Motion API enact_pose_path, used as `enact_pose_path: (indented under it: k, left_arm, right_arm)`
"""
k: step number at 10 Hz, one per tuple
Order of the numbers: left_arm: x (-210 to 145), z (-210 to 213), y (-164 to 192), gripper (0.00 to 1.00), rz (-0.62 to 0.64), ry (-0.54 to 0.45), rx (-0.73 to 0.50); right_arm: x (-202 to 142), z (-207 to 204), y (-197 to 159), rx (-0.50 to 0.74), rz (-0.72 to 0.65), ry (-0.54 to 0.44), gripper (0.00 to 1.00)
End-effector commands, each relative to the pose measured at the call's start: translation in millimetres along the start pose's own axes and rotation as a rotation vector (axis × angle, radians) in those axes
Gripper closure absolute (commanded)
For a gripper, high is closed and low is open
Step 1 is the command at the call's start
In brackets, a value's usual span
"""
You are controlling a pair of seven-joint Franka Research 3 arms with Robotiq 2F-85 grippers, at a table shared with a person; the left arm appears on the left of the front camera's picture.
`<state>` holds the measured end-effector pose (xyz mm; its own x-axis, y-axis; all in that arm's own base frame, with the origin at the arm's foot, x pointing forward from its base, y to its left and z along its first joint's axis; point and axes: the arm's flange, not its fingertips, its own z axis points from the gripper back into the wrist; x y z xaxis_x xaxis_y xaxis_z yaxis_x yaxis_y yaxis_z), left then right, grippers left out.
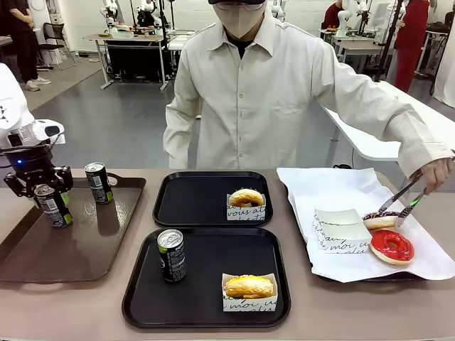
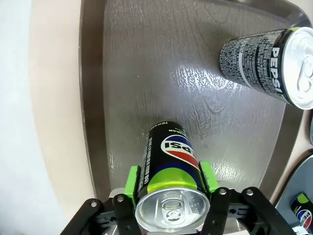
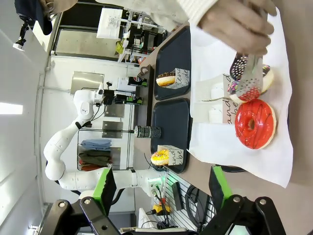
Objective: Set up donuts and drinks on trays.
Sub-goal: Pick up one Pepsi coke from the Handle tray and place it on the Flat Tray without a Pepsi coke.
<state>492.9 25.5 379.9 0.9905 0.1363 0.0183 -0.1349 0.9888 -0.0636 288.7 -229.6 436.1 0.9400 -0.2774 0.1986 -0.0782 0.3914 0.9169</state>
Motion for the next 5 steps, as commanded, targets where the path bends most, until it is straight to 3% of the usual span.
enact_pose_path:
  k: [1,3,5]
  left_arm:
    - [2,0,2,1.0,-0.022,-0.015,-0.031]
    - [-1,6,3,0.97,-0.029,-0.016,-0.027]
    - [-21,51,-15,1.0,0.027,-0.015,0.036]
  right_arm:
    - [2,1,1,0.022,0.003,-0.009,0.0]
    - [2,1,1,0.022,0.003,-0.009,0.0]
    - [2,1,1,0.022,0.003,-0.009,0.0]
